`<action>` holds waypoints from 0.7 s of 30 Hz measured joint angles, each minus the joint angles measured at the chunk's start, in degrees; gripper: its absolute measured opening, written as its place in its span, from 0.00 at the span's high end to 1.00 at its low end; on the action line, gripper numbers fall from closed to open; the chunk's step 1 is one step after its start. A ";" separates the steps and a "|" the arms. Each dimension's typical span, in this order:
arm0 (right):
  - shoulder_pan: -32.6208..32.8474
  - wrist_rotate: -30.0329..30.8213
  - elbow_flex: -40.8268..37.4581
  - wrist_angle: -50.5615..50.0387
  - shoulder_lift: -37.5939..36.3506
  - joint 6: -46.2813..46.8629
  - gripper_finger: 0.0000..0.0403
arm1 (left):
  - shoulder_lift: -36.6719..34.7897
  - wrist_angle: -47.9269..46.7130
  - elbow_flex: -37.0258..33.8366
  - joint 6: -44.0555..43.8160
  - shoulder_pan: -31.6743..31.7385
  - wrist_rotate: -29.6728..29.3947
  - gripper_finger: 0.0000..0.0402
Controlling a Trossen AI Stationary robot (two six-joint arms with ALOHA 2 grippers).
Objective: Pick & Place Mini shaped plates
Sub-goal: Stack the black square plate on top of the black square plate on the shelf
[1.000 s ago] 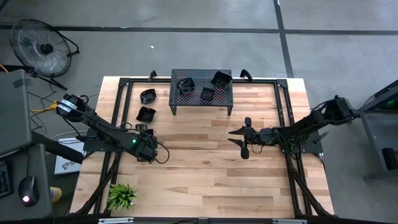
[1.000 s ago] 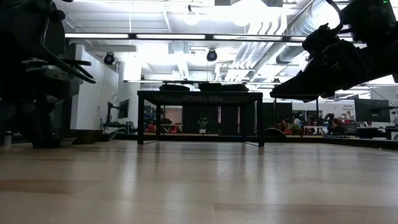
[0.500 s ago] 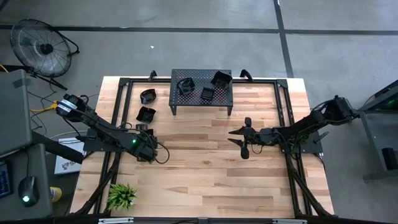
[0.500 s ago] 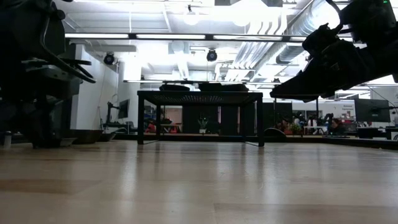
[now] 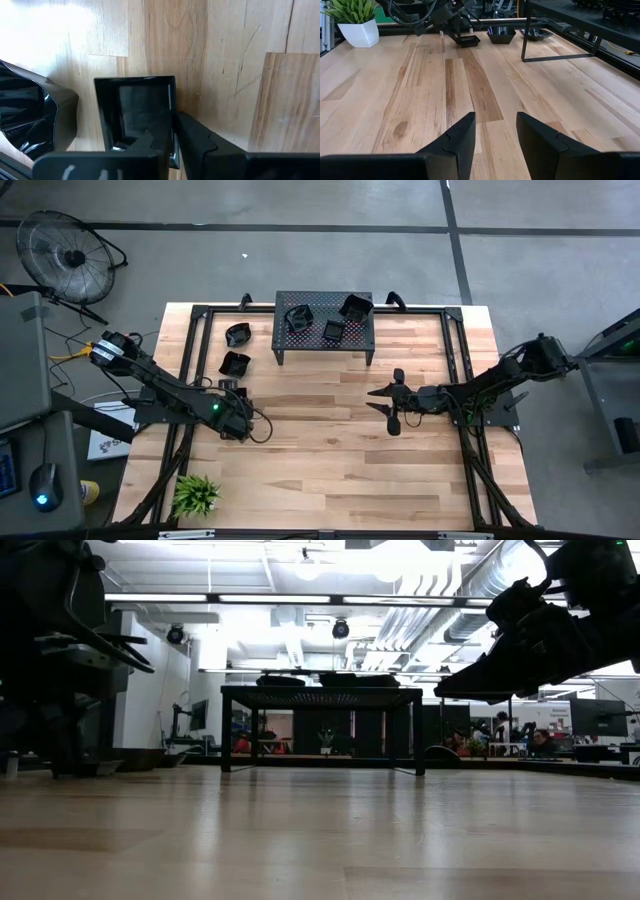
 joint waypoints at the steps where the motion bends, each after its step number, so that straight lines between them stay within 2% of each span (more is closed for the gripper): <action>1: 0.02 0.00 0.00 0.00 0.00 0.00 0.66 | 0.00 0.00 0.00 0.00 0.00 -0.01 0.94; 6: 0.00 0.01 0.00 0.00 0.00 0.00 0.66 | -0.07 -0.09 0.02 0.02 0.00 -0.02 0.99; 13: 0.01 0.00 0.00 0.00 0.00 0.00 0.66 | -0.05 -0.22 0.39 0.09 0.00 0.29 0.99; 21: 0.02 0.02 0.00 0.00 0.00 0.00 0.66 | -0.04 -0.04 5.54 5.92 -0.02 -0.83 0.99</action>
